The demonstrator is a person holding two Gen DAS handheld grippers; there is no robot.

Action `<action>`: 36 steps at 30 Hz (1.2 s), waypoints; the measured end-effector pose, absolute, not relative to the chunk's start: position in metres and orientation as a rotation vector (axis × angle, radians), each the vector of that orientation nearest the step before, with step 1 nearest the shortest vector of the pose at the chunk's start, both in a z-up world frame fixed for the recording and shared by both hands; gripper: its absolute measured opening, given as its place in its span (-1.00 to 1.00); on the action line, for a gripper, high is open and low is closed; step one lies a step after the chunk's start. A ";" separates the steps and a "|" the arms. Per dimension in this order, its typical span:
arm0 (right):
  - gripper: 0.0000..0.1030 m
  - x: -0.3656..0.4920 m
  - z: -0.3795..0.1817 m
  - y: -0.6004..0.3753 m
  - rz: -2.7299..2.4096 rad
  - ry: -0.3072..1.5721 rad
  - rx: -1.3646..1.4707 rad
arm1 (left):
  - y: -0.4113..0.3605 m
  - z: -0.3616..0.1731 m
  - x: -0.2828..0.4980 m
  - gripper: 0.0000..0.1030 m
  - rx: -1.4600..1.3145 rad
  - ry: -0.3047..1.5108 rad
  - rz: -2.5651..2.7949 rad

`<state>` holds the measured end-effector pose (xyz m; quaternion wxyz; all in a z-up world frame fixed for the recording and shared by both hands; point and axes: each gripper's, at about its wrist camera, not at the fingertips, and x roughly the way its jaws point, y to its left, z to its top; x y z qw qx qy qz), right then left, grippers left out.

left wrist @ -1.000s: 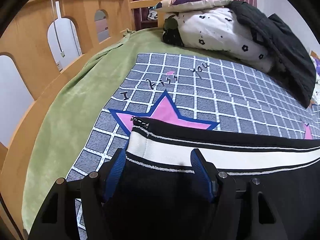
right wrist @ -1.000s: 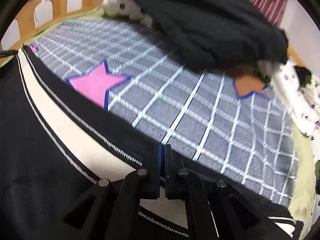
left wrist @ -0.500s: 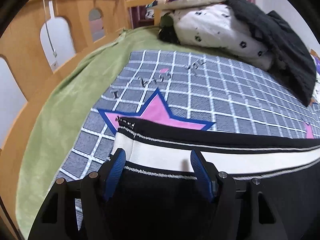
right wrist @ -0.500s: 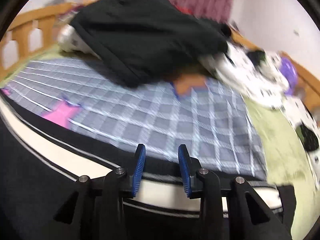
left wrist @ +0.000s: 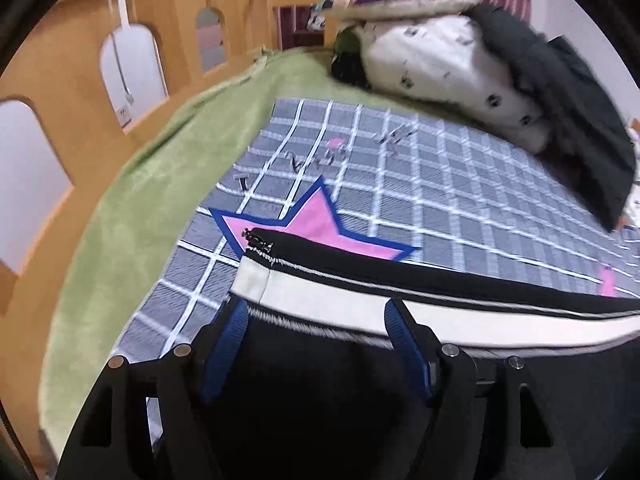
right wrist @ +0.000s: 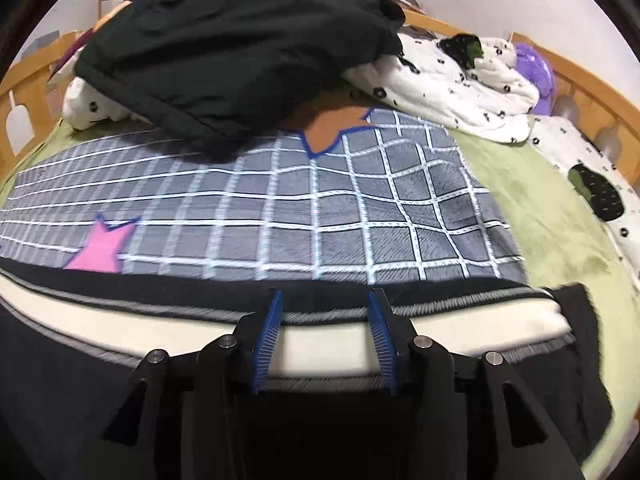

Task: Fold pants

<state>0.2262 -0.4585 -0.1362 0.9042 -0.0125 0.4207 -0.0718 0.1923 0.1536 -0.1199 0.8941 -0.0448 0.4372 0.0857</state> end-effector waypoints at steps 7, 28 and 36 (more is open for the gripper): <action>-0.04 0.152 -0.058 -0.395 -0.070 0.820 -0.011 | 0.109 -0.039 0.129 0.33 -0.119 0.864 0.053; 0.62 0.043 -0.014 -0.293 0.206 0.628 0.130 | 0.067 -0.088 0.019 0.45 -0.368 0.891 -0.148; 0.61 0.072 -0.074 -0.304 0.217 0.734 0.256 | 0.161 -0.174 0.012 0.42 -0.513 0.907 0.050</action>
